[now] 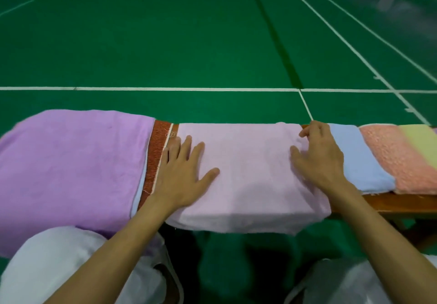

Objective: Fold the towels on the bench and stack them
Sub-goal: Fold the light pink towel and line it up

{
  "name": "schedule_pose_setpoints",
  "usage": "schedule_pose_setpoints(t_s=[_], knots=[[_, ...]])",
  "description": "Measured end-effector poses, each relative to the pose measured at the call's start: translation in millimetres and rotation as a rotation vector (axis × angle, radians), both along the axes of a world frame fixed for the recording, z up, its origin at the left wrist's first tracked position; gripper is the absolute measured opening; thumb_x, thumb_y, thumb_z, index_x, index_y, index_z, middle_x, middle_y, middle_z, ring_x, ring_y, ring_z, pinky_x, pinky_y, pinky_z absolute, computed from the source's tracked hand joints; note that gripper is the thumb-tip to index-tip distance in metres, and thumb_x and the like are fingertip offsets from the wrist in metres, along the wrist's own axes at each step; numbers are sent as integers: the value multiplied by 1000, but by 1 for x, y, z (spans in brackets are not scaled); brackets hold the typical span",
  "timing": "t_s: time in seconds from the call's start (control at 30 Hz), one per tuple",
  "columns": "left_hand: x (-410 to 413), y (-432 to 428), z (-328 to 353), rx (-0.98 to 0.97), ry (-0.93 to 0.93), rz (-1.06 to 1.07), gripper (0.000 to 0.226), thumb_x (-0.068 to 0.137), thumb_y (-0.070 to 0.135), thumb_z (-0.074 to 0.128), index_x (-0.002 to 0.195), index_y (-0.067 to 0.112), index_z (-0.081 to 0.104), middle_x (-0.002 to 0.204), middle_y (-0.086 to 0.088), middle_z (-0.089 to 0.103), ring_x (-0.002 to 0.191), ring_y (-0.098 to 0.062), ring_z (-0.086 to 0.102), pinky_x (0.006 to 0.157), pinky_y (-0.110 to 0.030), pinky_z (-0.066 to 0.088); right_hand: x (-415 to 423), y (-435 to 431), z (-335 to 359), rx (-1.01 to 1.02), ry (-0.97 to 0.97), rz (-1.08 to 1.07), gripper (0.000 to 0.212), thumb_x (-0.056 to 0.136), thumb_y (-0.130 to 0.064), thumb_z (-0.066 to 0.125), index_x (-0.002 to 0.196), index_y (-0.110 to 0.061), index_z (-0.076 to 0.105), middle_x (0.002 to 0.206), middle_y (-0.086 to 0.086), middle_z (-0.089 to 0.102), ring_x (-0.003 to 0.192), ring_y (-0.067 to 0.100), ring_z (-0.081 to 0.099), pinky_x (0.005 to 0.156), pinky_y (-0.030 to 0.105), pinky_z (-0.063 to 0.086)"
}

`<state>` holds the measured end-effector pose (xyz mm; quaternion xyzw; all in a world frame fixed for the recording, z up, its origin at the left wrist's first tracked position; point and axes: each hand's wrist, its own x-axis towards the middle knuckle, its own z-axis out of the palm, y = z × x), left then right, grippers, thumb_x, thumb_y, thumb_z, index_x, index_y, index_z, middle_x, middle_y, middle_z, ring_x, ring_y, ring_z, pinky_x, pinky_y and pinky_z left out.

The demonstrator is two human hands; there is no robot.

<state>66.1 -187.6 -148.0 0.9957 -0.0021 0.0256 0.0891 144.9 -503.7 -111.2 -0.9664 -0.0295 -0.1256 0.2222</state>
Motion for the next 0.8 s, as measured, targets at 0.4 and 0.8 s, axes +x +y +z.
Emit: schedule_pose_setpoints(t_s=[0.4,0.8], knots=[[-15,-5,-2,-124,21,43,88,96,76,10,166,23,8,172,-10,-6,158,-27,-15,127,-43,-8,-20,0,-29,-294,301,250,74,99,-69,9,164,-36,-2,172,-3,-14,157,20,-16,127,47,-7],[-2,16,23,-382,-196,336,8,91,21,72,93,15,67,101,-5,61,87,-29,62,71,-42,53,-23,-6,0,-76,258,-203,25,98,-35,65,105,-13,58,101,8,64,84,23,59,72,34,47]])
